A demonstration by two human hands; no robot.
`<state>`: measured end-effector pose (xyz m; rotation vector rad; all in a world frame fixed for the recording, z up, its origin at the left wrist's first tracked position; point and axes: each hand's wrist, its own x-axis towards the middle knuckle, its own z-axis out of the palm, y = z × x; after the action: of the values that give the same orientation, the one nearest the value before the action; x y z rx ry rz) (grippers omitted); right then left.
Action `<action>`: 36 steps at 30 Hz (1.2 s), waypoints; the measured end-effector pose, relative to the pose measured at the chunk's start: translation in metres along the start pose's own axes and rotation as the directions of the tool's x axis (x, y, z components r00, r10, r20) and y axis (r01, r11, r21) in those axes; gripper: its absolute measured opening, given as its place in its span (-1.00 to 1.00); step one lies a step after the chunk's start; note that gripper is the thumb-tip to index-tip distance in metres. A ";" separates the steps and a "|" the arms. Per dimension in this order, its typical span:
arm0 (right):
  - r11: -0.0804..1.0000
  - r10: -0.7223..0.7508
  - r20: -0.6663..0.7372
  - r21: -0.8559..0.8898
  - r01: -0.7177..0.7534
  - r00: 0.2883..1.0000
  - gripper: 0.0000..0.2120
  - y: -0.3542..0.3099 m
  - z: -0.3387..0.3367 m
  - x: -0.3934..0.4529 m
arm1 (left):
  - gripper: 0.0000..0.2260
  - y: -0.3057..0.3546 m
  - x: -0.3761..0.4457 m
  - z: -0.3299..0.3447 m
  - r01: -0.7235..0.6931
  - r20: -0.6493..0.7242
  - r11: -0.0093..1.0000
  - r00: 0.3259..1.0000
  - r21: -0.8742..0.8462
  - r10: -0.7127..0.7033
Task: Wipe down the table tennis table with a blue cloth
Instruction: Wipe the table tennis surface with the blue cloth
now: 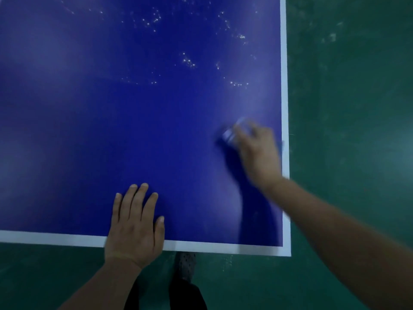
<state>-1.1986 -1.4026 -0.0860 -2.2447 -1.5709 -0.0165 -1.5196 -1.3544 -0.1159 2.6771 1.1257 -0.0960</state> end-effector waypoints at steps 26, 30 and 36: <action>0.749 -0.661 0.377 0.288 0.596 0.649 -0.63 -0.064 0.014 -0.141 | -0.46 0.000 -0.002 -0.002 0.002 -0.064 0.994 0.998 -0.109 -0.009; 0.852 -0.520 0.188 0.191 0.488 0.834 -0.66 -0.032 0.009 -0.074 | -0.46 -0.001 -0.005 -0.003 -0.014 -0.106 0.991 0.994 -0.136 0.000; 0.990 -0.098 0.094 -0.096 0.107 0.991 -0.68 -0.146 0.061 -0.041 | -0.52 -0.010 -0.008 -0.011 -0.035 -0.282 0.853 0.950 -0.521 -0.134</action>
<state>-1.3592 -1.3774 -0.1055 -2.2669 -1.7681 -0.0261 -1.5327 -1.3513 -0.1060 2.2119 1.1070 0.5644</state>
